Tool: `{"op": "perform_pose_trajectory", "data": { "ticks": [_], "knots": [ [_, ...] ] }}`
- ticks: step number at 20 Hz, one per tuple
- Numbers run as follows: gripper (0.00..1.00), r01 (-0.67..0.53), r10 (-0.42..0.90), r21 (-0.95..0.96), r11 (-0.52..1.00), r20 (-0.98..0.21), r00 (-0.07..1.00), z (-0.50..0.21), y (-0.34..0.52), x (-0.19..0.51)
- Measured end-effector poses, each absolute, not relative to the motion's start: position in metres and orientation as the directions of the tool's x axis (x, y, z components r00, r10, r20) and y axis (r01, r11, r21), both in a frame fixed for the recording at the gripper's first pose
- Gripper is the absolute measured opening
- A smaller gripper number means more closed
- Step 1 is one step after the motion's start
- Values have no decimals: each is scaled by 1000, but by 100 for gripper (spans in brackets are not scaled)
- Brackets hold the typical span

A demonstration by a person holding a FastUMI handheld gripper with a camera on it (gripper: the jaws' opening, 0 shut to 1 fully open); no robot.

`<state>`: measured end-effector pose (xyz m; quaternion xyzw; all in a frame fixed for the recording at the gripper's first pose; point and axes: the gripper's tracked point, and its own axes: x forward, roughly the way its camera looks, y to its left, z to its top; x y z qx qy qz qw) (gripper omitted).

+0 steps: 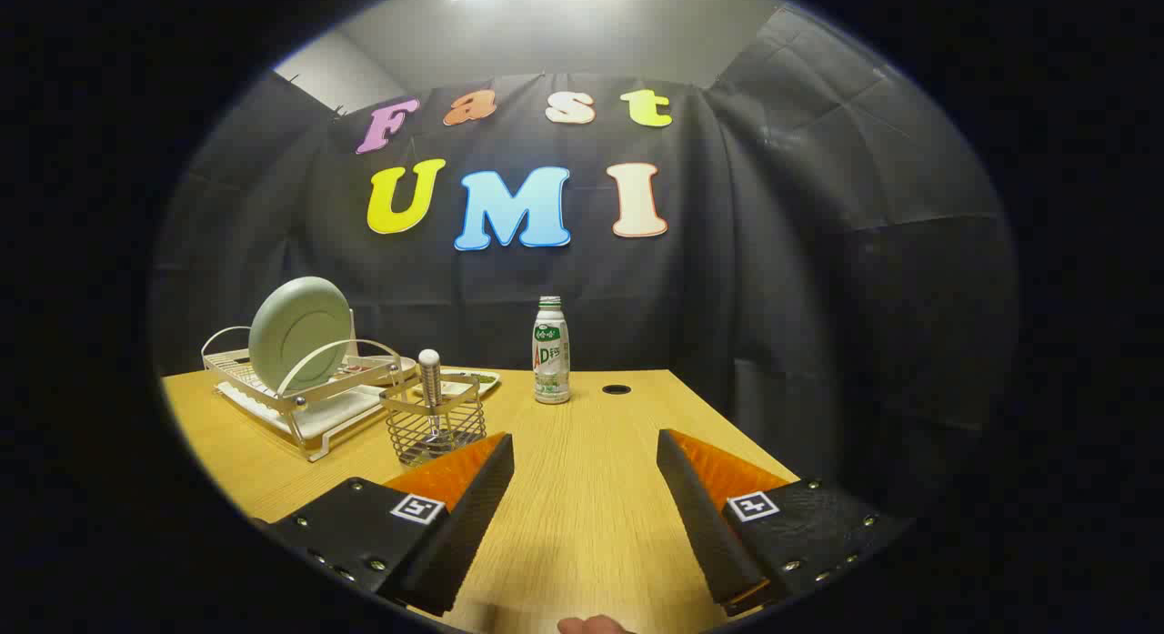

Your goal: Take the plate from the dish rack, then take the spoon from the basket and place it into the plate.

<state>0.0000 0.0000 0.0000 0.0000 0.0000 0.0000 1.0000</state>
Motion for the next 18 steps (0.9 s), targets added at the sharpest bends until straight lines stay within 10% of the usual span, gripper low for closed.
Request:
{"op": "perform_pose_trajectory", "data": {
  "ticks": [18],
  "knots": [
    [97, -4, 1, 30, 1000, 85, 996, 149, 14, 38]
  ]
}}
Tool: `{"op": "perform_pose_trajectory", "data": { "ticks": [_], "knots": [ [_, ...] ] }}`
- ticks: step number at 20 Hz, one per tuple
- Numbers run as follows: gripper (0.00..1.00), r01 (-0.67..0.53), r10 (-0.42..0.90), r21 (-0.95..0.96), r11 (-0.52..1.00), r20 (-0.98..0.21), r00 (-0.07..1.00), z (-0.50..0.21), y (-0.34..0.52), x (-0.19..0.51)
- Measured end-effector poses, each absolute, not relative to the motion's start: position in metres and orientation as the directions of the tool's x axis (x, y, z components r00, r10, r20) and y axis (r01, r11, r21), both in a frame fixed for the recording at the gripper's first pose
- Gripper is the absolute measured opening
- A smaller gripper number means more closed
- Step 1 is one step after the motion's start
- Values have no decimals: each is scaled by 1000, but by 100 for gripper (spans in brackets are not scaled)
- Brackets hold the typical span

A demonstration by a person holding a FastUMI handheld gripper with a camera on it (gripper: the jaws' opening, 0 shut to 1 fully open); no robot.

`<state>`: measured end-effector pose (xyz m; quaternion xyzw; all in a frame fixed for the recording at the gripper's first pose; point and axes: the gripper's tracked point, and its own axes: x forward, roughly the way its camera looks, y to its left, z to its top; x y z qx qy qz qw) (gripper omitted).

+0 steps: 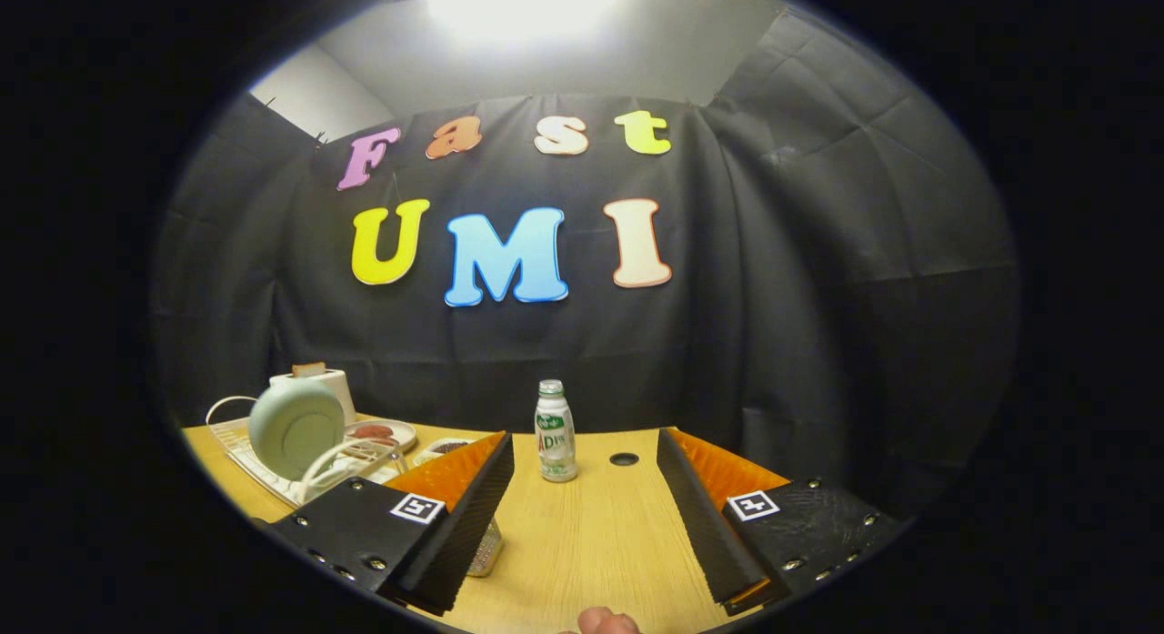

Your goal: Take the plate from the dish rack, then take the spoon from the basket and place it into the plate.

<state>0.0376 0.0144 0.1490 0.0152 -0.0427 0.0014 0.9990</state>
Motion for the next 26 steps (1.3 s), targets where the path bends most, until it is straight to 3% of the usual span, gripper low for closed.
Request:
{"op": "perform_pose_trajectory", "data": {
  "ticks": [13, 26],
  "knots": [
    [97, 64, -69, 42, 997, 146, 987, 283, 130, 19],
    [97, -142, 134, 112, 984, 74, 988, 300, 259, 79]
  ]
}}
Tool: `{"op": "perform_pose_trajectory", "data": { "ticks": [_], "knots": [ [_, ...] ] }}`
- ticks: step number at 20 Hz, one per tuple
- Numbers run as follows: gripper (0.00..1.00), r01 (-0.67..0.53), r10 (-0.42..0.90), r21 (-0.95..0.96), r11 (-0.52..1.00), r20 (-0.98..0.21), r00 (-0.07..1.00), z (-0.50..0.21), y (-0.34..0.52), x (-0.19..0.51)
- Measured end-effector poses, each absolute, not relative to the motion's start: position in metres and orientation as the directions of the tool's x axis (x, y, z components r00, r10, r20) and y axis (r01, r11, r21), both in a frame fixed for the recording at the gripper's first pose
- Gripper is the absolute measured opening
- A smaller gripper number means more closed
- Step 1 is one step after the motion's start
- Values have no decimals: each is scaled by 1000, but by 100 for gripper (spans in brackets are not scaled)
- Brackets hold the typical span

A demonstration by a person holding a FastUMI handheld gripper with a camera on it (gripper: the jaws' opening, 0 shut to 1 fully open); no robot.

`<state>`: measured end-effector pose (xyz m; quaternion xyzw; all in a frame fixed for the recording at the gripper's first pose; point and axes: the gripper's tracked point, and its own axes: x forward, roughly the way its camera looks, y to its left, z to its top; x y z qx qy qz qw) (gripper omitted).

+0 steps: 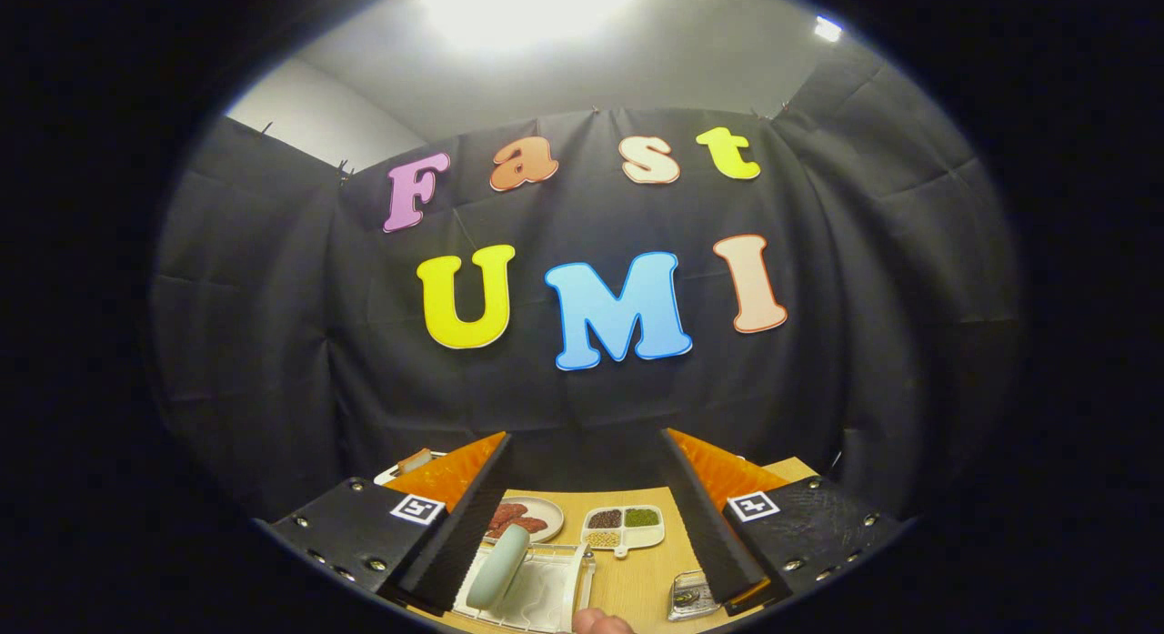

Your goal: Take the plate from the dish rack, then take the spoon from the basket and place it into the plate.

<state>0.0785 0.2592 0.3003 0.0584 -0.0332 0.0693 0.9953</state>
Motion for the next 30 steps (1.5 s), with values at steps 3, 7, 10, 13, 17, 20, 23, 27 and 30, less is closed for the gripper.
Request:
{"op": "perform_pose_trajectory", "data": {
  "ticks": [3, 7, 10, 13, 17, 20, 23, 27, 30],
  "knots": [
    [97, -142, 147, 104, 984, -45, 988, 285, 274, 93],
    [97, -181, 199, 101, 978, -218, 955, 258, 303, 109],
    [97, -183, 209, 102, 978, -416, 885, 220, 318, 117],
    [98, -166, 201, 113, 980, -539, 818, 192, 328, 122],
    [97, -167, 190, 95, 981, -616, 765, 176, 341, 124],
    [97, -151, 177, 97, 984, -678, 713, 163, 347, 127],
    [93, -106, 142, 96, 990, -740, 657, 148, 349, 131],
    [91, -50, 98, 84, 995, -814, 573, 131, 354, 132],
    [91, -36, 39, 24, 999, -842, 538, 119, 353, 138]
  ]
}}
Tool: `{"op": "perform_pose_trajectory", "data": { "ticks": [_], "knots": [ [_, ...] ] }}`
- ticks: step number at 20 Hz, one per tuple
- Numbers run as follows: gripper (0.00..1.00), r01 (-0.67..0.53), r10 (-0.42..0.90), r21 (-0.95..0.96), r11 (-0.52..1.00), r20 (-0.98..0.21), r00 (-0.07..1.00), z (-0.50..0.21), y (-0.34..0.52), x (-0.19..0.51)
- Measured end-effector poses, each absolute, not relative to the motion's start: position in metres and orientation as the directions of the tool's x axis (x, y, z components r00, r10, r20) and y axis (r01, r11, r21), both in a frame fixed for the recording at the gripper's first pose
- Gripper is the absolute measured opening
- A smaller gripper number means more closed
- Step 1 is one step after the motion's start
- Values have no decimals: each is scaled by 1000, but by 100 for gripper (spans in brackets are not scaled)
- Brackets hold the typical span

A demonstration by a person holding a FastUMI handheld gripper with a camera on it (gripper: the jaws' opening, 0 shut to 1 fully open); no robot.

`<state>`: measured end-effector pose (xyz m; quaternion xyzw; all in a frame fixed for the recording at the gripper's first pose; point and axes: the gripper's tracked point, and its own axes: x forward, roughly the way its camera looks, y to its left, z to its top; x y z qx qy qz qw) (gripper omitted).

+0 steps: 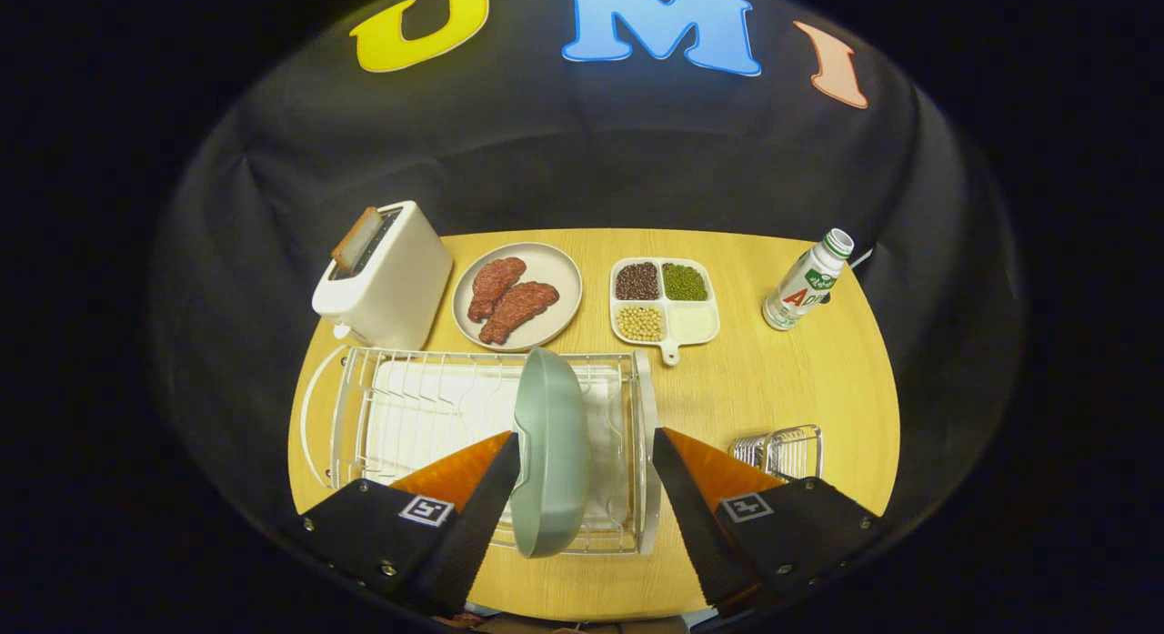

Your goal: Take the plate from the dish rack, then take the spoon from the basket and place it into the plate.

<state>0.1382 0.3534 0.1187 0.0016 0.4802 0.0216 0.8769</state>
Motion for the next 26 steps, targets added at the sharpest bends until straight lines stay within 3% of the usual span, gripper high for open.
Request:
{"op": "perform_pose_trajectory", "data": {
  "ticks": [3, 5, 7, 8, 9, 10, 11, 13, 14, 20, 26],
  "knots": [
    [90, -11, -9, -16, 1000, -870, 492, 105, 354, 139],
    [85, -13, -27, -38, 999, -885, 465, 99, 358, 140],
    [73, -24, -37, -53, 998, -892, 450, 93, 359, 142],
    [55, -15, -57, -71, 997, -895, 441, 91, 357, 142],
    [48, 12, -74, -76, 997, -901, 428, 88, 356, 141],
    [32, 43, -99, -89, 995, -909, 405, 84, 353, 140],
    [23, 47, -101, -90, 995, -920, 379, 83, 351, 136],
    [23, 46, -128, -119, 992, -925, 359, 87, 351, 136],
    [17, 39, -149, -144, 989, -926, 348, 91, 351, 135],
    [17, 11, -327, -350, 937, -864, 382, 129, 352, 147],
    [17, 3, -312, -341, 940, -857, 410, 149, 359, 148]
  ]
}}
